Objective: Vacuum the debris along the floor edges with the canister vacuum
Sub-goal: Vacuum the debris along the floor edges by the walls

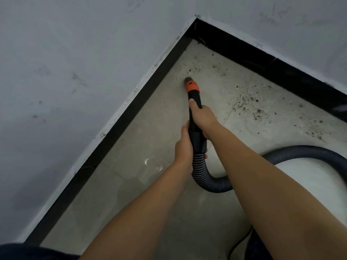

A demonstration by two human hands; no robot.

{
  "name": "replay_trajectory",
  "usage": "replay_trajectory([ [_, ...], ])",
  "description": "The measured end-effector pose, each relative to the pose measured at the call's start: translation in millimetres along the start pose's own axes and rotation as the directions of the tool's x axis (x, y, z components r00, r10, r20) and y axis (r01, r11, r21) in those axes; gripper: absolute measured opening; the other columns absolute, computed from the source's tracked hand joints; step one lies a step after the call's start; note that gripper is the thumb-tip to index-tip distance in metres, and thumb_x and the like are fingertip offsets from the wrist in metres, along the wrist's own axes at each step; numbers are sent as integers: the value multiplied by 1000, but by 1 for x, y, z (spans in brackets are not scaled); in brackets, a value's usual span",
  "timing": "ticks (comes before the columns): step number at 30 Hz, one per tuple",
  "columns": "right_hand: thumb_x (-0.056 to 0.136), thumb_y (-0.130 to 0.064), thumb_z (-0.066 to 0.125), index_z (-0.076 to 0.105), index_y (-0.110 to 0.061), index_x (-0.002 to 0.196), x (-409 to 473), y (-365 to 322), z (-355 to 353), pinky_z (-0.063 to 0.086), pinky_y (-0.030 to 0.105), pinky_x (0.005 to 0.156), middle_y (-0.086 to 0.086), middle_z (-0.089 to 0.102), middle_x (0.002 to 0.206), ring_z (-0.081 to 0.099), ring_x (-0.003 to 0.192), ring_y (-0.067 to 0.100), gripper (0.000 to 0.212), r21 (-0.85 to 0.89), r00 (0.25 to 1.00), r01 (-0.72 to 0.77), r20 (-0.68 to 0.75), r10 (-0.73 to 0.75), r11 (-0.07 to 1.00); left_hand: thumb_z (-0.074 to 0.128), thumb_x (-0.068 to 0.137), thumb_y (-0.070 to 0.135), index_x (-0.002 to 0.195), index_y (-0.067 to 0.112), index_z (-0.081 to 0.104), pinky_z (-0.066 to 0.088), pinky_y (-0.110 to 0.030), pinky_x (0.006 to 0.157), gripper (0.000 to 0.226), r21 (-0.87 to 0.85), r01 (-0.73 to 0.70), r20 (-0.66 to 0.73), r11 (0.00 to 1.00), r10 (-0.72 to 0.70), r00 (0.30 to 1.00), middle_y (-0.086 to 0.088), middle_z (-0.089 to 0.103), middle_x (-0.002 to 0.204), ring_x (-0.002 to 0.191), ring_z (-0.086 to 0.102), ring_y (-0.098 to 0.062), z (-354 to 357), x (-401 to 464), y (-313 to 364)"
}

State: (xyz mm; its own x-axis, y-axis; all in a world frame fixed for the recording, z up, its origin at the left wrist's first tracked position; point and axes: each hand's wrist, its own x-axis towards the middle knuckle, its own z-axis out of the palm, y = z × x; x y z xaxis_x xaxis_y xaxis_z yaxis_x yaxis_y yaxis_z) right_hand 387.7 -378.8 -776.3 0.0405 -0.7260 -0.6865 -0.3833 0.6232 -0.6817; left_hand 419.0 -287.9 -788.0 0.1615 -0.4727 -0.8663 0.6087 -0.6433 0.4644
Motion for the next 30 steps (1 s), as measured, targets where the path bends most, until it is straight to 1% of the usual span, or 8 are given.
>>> replay_trajectory([
  [3,97,-46,45,51,-11,89,0,-1,4,47,28,54,7,56,72,56,57,20,36,9,999,0,46,-1,1000,39,95,57,80,8,67,46,-25,42,58,-16,-17,-10,1000,17,1000,-10,63,66,52,57,-20,-2,-1,0],
  [9,98,-47,43,52,-6,102,13,-8,-20,48,28,58,8,58,74,57,61,20,41,40,1000,-5,-11,6,999,40,93,59,102,3,69,47,-27,43,63,22,-25,48,999,24,999,-16,65,77,56,59,-25,21,12,7],
  [12,98,-47,43,51,-5,108,24,-12,-41,48,29,57,10,60,76,58,63,21,44,72,998,-29,-54,33,997,39,93,61,101,6,67,46,-27,44,63,52,-4,97,999,-1,995,-16,65,80,56,58,-26,41,21,11],
  [18,98,-46,43,49,-5,107,40,-18,-64,46,29,54,8,60,75,58,63,20,42,60,994,-25,-103,31,998,37,94,59,117,6,64,47,-28,46,64,84,-44,153,995,30,988,-18,64,93,59,58,-26,67,34,16],
  [23,98,-46,43,52,-4,106,41,-19,-51,50,29,60,10,60,76,58,64,21,43,34,1000,-2,-17,2,999,35,96,58,105,4,65,46,-26,43,63,19,-51,119,999,48,992,-16,63,78,56,57,-25,58,35,12],
  [25,98,-46,43,52,-5,107,37,-19,-43,51,30,63,9,59,76,58,63,21,43,10,1000,18,24,-18,1000,34,97,58,106,5,66,46,-26,41,63,-15,-57,92,998,58,994,-16,64,79,56,58,-26,52,32,9],
  [28,98,-45,43,51,-5,105,31,-21,-36,45,25,51,8,57,74,56,59,18,41,-32,997,36,75,-34,999,35,96,59,112,3,65,47,-27,41,65,-60,-84,63,995,88,994,-17,64,82,57,59,-27,49,30,7],
  [30,98,-46,43,51,-5,104,30,-19,-36,43,25,50,7,57,72,55,58,17,42,-67,995,46,90,-40,997,36,95,59,112,4,66,47,-28,42,65,-69,-93,51,993,97,994,-17,65,83,58,59,-28,49,30,4],
])
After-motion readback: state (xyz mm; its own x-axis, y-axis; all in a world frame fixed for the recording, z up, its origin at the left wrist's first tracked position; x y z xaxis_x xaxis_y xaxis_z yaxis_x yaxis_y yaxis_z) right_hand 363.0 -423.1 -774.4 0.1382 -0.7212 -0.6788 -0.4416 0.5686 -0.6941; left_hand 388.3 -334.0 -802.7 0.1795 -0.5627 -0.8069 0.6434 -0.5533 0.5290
